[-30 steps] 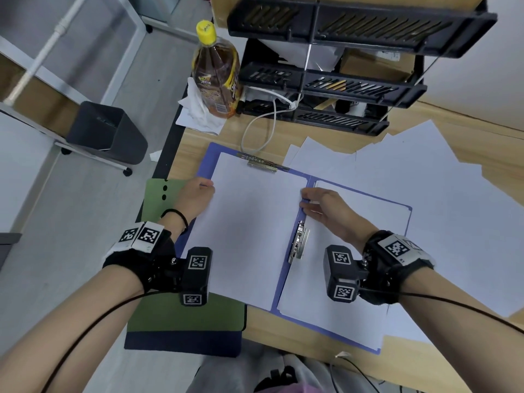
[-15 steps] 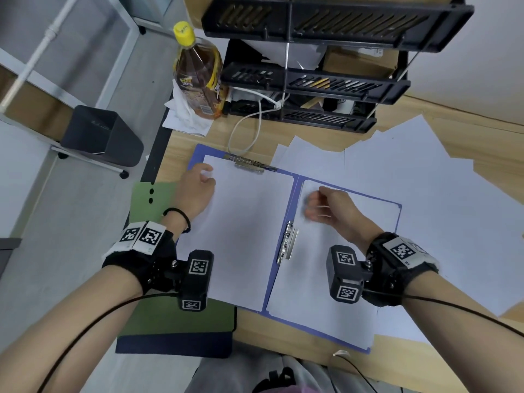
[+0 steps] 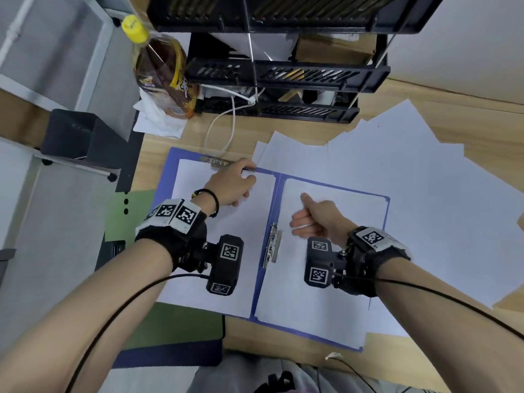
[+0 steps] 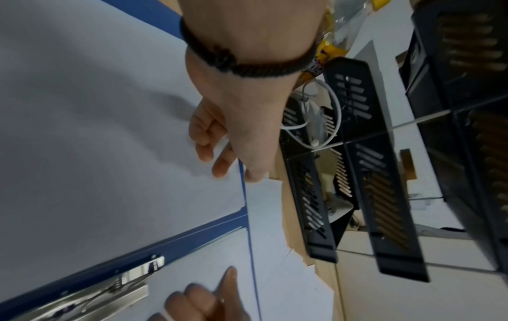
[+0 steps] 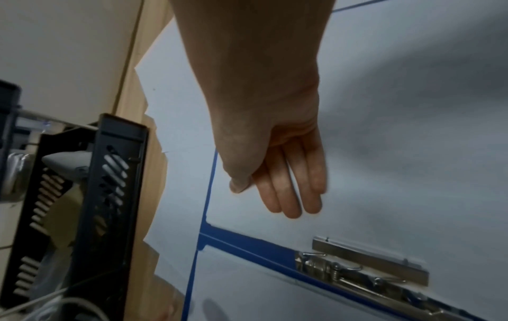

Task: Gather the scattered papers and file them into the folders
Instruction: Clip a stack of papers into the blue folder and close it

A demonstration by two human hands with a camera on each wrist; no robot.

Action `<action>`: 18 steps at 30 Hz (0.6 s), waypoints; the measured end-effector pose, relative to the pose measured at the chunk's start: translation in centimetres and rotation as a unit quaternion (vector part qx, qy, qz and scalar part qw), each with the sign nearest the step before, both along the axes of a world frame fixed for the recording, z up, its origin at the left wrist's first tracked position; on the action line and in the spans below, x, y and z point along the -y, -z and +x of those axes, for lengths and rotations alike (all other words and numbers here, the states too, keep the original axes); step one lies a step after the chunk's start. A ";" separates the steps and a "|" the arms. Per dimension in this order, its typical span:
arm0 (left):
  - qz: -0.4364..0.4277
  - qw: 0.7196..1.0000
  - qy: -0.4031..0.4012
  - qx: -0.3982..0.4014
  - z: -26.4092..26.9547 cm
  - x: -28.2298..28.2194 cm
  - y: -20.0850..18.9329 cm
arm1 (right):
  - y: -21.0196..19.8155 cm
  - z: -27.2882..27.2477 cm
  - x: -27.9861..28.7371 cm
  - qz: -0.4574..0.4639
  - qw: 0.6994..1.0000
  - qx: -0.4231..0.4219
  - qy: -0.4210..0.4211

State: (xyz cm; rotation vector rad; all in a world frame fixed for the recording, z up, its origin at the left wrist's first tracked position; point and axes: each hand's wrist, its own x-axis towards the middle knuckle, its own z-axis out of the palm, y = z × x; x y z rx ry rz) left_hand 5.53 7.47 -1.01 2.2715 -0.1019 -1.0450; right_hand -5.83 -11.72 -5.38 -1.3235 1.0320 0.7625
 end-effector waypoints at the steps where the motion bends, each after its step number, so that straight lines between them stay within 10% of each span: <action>1: -0.010 1.000 -0.010 0.019 0.2 0.0 -0.3 | 0.2 -0.1 0.1 0.009 1.000 0.000 0.006; 18: -0.051 0.956 -0.290 -0.013 4.0 -6.9 2.4 | 0.6 0.0 0.6 0.019 0.999 0.010 0.024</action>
